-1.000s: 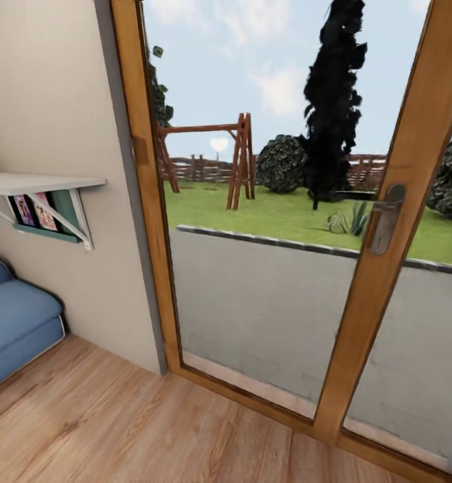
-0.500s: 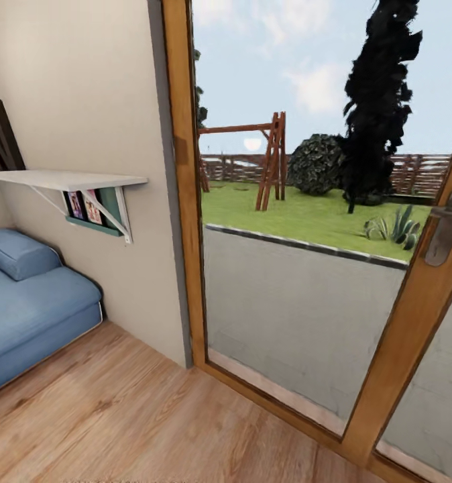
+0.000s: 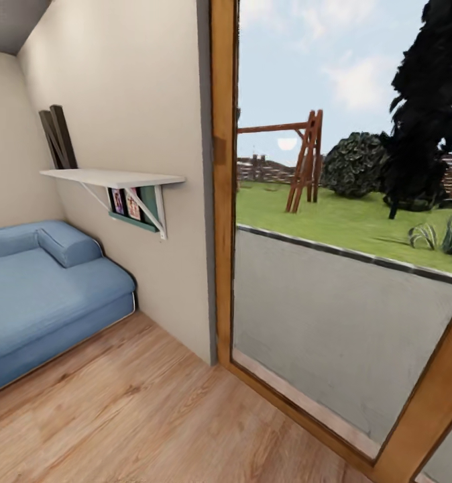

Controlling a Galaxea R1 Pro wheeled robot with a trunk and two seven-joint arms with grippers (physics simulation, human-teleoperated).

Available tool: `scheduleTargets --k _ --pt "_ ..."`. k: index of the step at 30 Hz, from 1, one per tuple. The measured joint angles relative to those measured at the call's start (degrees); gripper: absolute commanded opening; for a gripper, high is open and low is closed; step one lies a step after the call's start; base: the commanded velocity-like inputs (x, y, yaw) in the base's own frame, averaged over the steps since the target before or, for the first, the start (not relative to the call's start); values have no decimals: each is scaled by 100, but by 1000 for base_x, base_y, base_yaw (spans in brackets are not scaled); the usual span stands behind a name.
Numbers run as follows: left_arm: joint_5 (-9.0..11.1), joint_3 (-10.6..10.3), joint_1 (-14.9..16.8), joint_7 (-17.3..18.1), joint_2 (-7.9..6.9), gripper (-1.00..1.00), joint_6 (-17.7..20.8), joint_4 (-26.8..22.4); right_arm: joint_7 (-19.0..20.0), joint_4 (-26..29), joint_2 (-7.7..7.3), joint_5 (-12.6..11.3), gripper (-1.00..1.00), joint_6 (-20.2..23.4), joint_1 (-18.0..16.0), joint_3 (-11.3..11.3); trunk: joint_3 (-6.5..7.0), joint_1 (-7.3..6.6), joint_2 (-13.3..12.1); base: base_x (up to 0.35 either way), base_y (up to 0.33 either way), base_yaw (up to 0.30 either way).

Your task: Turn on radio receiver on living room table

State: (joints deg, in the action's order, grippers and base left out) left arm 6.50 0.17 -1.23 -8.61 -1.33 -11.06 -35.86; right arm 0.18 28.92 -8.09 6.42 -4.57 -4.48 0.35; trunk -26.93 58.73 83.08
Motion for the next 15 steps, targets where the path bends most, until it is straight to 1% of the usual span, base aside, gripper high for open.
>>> scheduleTargets --k 15 --pt "0 -7 0 0 1 100 -2 0 0 0 0 0 100 0 0 0 0 0 0 0 0 299"
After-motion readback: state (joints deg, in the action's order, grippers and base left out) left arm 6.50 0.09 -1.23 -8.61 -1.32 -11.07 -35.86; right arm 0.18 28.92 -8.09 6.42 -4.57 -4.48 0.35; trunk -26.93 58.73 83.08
